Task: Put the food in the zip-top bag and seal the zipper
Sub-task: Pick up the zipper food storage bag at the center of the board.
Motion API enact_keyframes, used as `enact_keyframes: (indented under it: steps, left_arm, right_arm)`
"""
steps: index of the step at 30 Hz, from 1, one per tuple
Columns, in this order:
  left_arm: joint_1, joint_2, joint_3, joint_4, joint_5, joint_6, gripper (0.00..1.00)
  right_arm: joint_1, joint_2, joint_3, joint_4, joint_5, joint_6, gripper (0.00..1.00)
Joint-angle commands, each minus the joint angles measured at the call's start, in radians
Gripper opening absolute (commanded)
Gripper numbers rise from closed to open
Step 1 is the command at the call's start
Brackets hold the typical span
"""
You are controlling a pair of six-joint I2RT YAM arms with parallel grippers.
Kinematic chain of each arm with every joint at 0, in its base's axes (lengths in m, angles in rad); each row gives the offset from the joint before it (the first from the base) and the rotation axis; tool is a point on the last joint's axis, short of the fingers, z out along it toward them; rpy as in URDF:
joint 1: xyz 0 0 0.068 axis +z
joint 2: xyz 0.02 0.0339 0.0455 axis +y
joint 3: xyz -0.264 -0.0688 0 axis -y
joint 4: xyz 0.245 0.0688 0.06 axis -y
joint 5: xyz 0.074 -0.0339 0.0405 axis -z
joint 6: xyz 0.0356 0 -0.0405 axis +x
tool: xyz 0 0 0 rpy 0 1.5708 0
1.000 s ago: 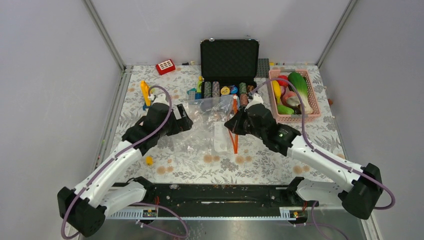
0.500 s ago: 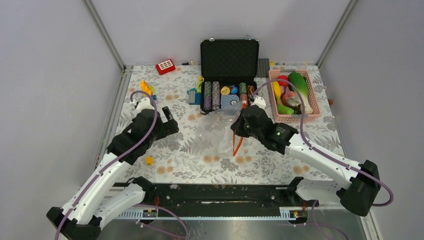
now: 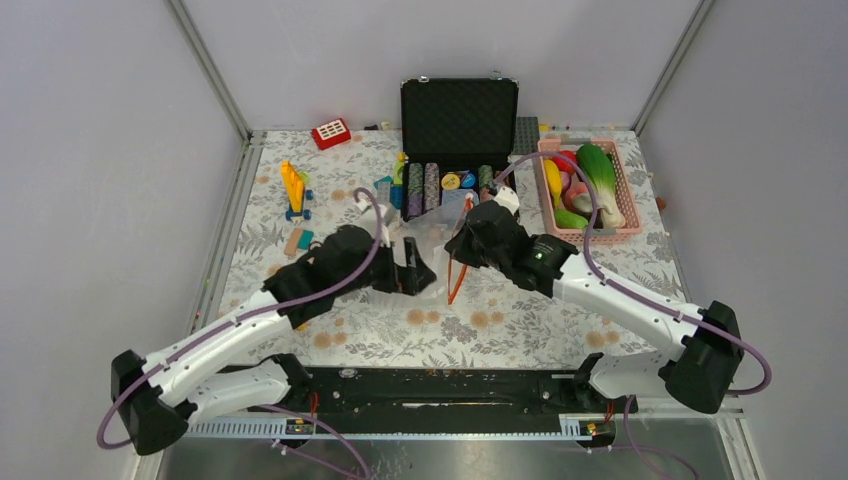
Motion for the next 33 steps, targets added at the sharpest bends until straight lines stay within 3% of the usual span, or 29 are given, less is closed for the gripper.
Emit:
enact_keyframes:
  steps: [1,4,11,23,30,33]
  left_arm:
    - [-0.152,0.066,0.067,0.105,-0.101,0.091,0.99]
    - [-0.221,0.11,0.084,0.103,-0.252,0.096,0.99]
    - [-0.282,0.188,0.122,0.102,-0.444,0.073,0.97]
    - [-0.291,0.209,0.116,0.109,-0.503,0.054,0.88]
    - [-0.296,0.243,0.114,0.104,-0.542,0.042,0.64]
    - [-0.304,0.251,0.111,0.109,-0.563,0.044,0.62]
  right_arm:
    - [0.016,0.027,0.075,-0.006,0.028,0.073,0.0]
    - [0.021,0.035,0.079,-0.006,0.021,0.089,0.0]
    - [0.029,0.056,0.082,-0.002,-0.012,0.111,0.0]
    - [0.032,0.052,0.069,0.015,-0.039,0.118,0.0]
    - [0.032,0.029,0.067,0.011,-0.05,0.123,0.0]
    - [0.032,0.028,0.065,0.014,-0.066,0.133,0.0]
